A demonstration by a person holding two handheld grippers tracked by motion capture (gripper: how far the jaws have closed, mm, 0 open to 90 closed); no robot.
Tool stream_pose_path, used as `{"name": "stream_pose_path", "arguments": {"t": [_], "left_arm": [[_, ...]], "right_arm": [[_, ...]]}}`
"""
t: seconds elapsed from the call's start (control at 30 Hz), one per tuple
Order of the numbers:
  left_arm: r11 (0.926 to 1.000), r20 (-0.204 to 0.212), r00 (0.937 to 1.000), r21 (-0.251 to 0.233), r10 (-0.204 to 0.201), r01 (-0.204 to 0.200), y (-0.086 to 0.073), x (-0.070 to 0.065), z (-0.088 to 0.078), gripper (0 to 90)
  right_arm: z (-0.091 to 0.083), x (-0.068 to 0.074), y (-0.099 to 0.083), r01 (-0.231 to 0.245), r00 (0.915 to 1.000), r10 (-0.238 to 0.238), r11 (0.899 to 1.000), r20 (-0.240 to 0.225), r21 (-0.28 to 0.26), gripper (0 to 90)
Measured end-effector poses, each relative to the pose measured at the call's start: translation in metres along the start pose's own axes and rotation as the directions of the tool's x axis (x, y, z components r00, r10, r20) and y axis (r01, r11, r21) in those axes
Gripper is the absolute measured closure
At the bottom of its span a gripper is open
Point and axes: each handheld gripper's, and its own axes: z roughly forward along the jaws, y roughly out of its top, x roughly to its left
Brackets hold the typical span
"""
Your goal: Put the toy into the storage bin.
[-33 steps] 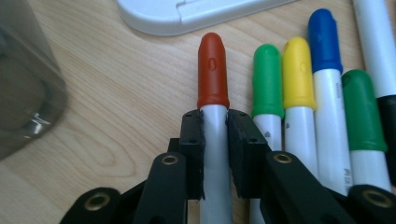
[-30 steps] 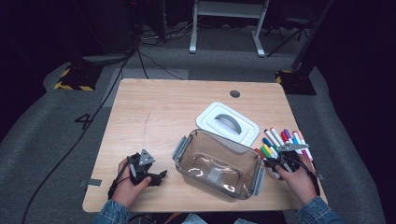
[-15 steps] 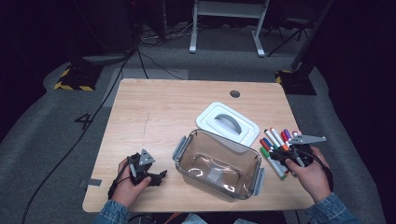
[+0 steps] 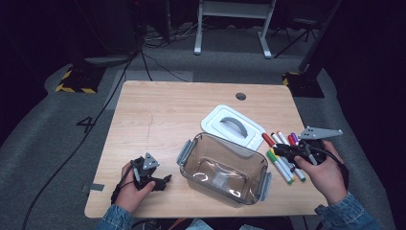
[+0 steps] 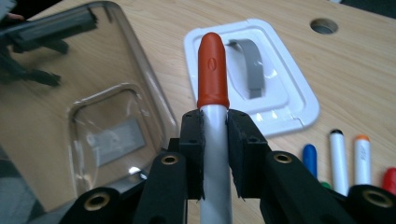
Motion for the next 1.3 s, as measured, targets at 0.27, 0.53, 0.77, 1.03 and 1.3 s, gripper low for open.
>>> {"name": "stream_pose_path", "arguments": {"t": [0.27, 0.53, 0.77, 1.03, 1.3], "left_arm": [[1.0000, 0.001, 1.0000, 0.001, 0.001, -0.001, 0.000, 0.000, 0.000, 12.7], [1.0000, 0.000, 1.0000, 0.001, 0.001, -0.001, 0.000, 0.000, 0.000, 12.7], [1.0000, 0.001, 1.0000, 0.001, 0.001, -0.001, 0.000, 0.000, 0.000, 12.7], [1.0000, 0.001, 1.0000, 0.001, 0.001, -0.001, 0.000, 0.000, 0.000, 12.7], [1.0000, 0.001, 1.0000, 0.001, 0.004, -0.004, 0.000, 0.000, 0.000, 12.7]], "right_arm": [[0.008, 0.030, 0.022, 0.050, 0.9918, -0.050, 0.999, -0.117, -0.007, 76.9], [0.026, 0.062, 0.035, 0.113, 0.9724, -0.108, 0.994, -0.207, 0.012, 76.9], [0.045, 0.079, 0.039, 0.153, 0.9547, -0.136, 0.987, -0.264, 0.042, 76.9], [0.069, 0.094, 0.041, 0.176, 0.9432, -0.140, 0.980, -0.301, 0.094, 76.9], [0.095, 0.109, 0.036, 0.216, 0.9299, -0.152, 0.963, -0.335, 0.163, 76.9]]}}
